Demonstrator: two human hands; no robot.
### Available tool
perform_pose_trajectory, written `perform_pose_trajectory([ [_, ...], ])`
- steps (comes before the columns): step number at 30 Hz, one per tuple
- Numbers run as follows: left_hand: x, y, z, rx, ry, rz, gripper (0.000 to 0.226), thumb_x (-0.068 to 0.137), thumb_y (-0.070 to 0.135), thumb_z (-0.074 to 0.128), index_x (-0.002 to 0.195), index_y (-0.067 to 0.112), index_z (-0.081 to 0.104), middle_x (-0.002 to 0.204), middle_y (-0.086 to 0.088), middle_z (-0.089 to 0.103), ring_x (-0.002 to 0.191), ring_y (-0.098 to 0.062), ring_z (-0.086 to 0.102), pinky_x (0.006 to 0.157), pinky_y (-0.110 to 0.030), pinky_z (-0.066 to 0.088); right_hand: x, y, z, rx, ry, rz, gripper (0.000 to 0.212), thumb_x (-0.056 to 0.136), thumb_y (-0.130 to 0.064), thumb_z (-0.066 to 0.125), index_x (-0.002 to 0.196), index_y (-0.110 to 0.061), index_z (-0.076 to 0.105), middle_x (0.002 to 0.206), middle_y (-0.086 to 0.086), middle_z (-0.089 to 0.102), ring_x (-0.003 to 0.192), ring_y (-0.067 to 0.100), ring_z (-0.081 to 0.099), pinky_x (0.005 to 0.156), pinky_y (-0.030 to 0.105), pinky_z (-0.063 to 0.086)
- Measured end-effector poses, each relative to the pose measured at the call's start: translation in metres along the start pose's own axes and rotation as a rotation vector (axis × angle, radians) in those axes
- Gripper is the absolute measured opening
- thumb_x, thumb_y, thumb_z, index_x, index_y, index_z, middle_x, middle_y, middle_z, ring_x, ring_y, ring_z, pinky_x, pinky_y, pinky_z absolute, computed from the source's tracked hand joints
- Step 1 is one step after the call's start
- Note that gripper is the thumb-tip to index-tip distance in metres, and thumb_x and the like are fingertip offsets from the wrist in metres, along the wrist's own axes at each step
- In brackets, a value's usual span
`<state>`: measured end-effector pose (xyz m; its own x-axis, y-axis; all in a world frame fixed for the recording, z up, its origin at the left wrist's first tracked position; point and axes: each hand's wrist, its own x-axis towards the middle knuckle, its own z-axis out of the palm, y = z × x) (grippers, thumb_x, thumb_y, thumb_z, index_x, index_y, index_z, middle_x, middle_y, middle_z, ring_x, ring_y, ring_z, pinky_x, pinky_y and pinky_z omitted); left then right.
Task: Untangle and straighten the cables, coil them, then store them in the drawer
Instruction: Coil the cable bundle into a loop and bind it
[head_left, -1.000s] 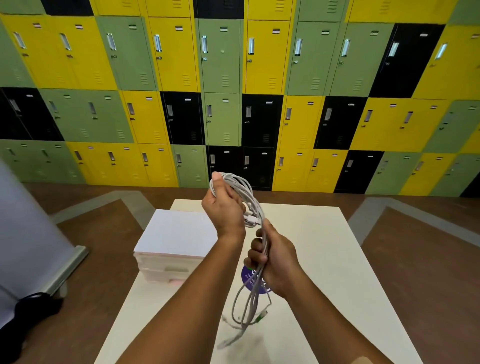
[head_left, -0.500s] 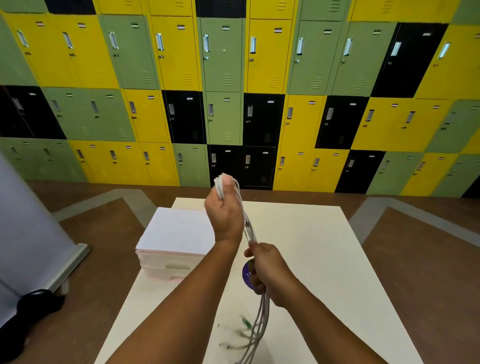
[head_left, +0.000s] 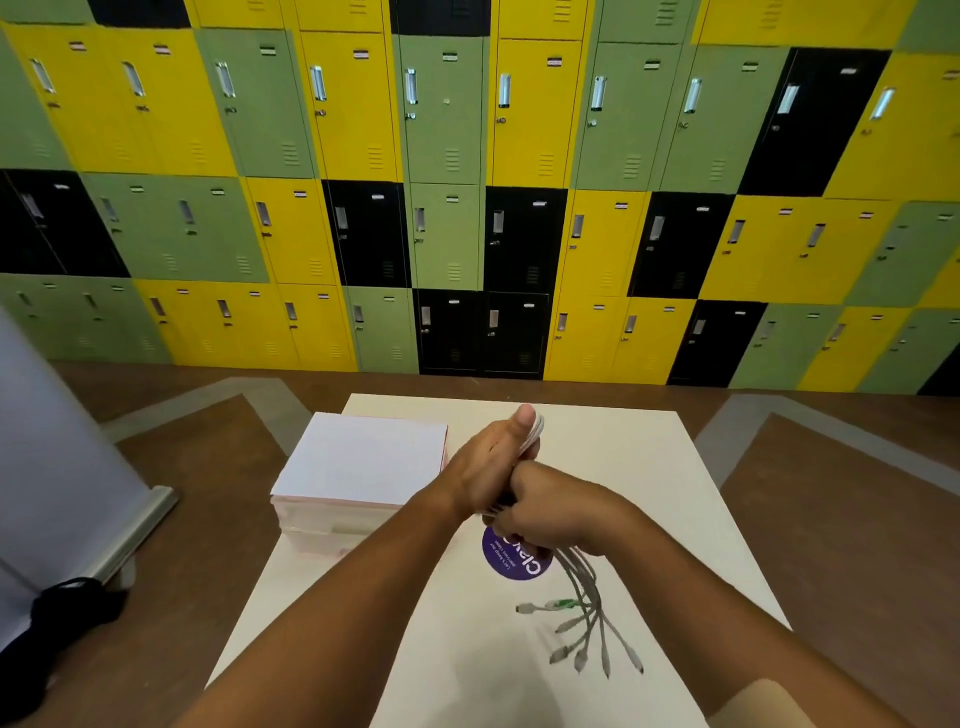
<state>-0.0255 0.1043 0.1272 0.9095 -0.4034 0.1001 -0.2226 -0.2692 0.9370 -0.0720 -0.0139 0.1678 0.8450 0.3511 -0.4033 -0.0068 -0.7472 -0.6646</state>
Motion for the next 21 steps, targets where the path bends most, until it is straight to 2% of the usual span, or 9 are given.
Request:
perform_pose_trajectory([
  [4, -0.003, -0.004, -0.002, -0.201, -0.221, -0.256, 0.115, 0.071, 0.094, 0.023, 0.097, -0.013, 0.059, 0.090, -0.031, 0.060, 0.089, -0.037, 0.063, 0.081, -0.042, 0.051, -0.004, -0.002, -0.010, -0.168, 0.125, -0.109, 0.008, 0.084, -0.012, 0.062, 0.080, -0.017, 0.068, 0.077, 0.002, 0.070, 0.068, 0.016, 0.065, 0.058, 0.028, 0.048],
  [8, -0.009, -0.003, -0.004, -0.304, -0.309, -0.390, 0.113, 0.078, 0.084, 0.015, 0.117, -0.011, 0.062, 0.115, -0.033, 0.063, 0.111, -0.041, 0.063, 0.095, -0.042, 0.052, -0.003, -0.002, -0.014, -0.224, 0.265, -0.125, 0.006, 0.079, -0.023, 0.073, 0.077, -0.018, 0.071, 0.075, -0.002, 0.071, 0.068, 0.015, 0.069, 0.062, 0.033, 0.057],
  [9, -0.009, -0.002, -0.005, -0.354, -0.325, -0.415, 0.111, 0.078, 0.084, 0.015, 0.113, -0.009, 0.065, 0.112, -0.032, 0.065, 0.106, -0.039, 0.066, 0.091, -0.039, 0.054, -0.001, -0.003, -0.016, -0.210, 0.304, -0.122, 0.011, 0.075, -0.028, 0.077, 0.079, -0.019, 0.071, 0.075, -0.003, 0.071, 0.068, 0.015, 0.069, 0.065, 0.035, 0.059],
  [11, -0.012, 0.001, -0.006, -0.442, -0.347, -0.465, 0.106, 0.077, 0.086, 0.012, 0.084, -0.003, 0.069, 0.082, -0.022, 0.067, 0.073, -0.026, 0.070, 0.067, -0.028, 0.057, 0.001, -0.002, -0.021, -0.189, 0.348, -0.122, 0.023, 0.069, -0.035, 0.084, 0.077, -0.020, 0.068, 0.071, -0.004, 0.071, 0.067, 0.015, 0.069, 0.065, 0.036, 0.059],
  [13, -0.015, 0.003, -0.006, -0.532, -0.403, -0.532, 0.096, 0.076, 0.090, 0.012, 0.058, 0.007, 0.055, 0.052, -0.003, 0.052, 0.041, -0.012, 0.051, 0.043, -0.017, 0.042, 0.002, -0.001, -0.027, -0.129, 0.301, -0.144, 0.026, 0.070, -0.035, 0.086, 0.078, -0.019, 0.067, 0.069, -0.001, 0.072, 0.065, 0.014, 0.071, 0.066, 0.035, 0.059],
  [14, -0.017, 0.003, -0.006, -0.603, -0.454, -0.554, 0.090, 0.073, 0.094, 0.018, 0.058, 0.010, 0.046, 0.049, 0.002, 0.042, 0.037, -0.009, 0.040, 0.039, -0.016, 0.034, 0.003, 0.001, -0.029, -0.086, 0.257, -0.163, 0.023, 0.073, -0.031, 0.085, 0.080, -0.017, 0.068, 0.070, 0.001, 0.074, 0.065, 0.015, 0.072, 0.067, 0.035, 0.059],
  [17, -0.021, -0.005, -0.008, -0.660, -0.645, -0.571, 0.080, 0.069, 0.096, 0.033, 0.069, 0.016, 0.026, 0.055, 0.003, 0.020, 0.043, -0.009, 0.016, 0.041, -0.020, 0.015, 0.005, 0.008, -0.039, 0.063, 0.097, -0.256, 0.007, 0.084, -0.014, 0.077, 0.086, -0.012, 0.071, 0.077, 0.006, 0.075, 0.070, 0.023, 0.072, 0.066, 0.038, 0.057],
  [19, -0.024, -0.009, -0.010, -0.663, -0.769, -0.575, 0.074, 0.074, 0.087, 0.047, 0.072, 0.017, 0.023, 0.057, 0.004, 0.018, 0.047, -0.009, 0.015, 0.044, -0.021, 0.013, 0.004, 0.011, -0.045, 0.134, -0.005, -0.282, 0.011, 0.089, -0.003, 0.068, 0.086, -0.012, 0.073, 0.075, 0.006, 0.073, 0.067, 0.020, 0.066, 0.060, 0.031, 0.051],
  [21, -0.026, -0.012, -0.013, -0.672, -0.822, -0.554, 0.066, 0.081, 0.071, 0.060, 0.073, 0.017, 0.022, 0.058, 0.005, 0.019, 0.049, -0.008, 0.016, 0.045, -0.020, 0.014, 0.005, 0.010, -0.049, 0.071, -0.022, -0.284, 0.014, 0.092, -0.004, 0.063, 0.087, -0.011, 0.074, 0.072, 0.005, 0.070, 0.062, 0.015, 0.058, 0.058, 0.031, 0.047],
])
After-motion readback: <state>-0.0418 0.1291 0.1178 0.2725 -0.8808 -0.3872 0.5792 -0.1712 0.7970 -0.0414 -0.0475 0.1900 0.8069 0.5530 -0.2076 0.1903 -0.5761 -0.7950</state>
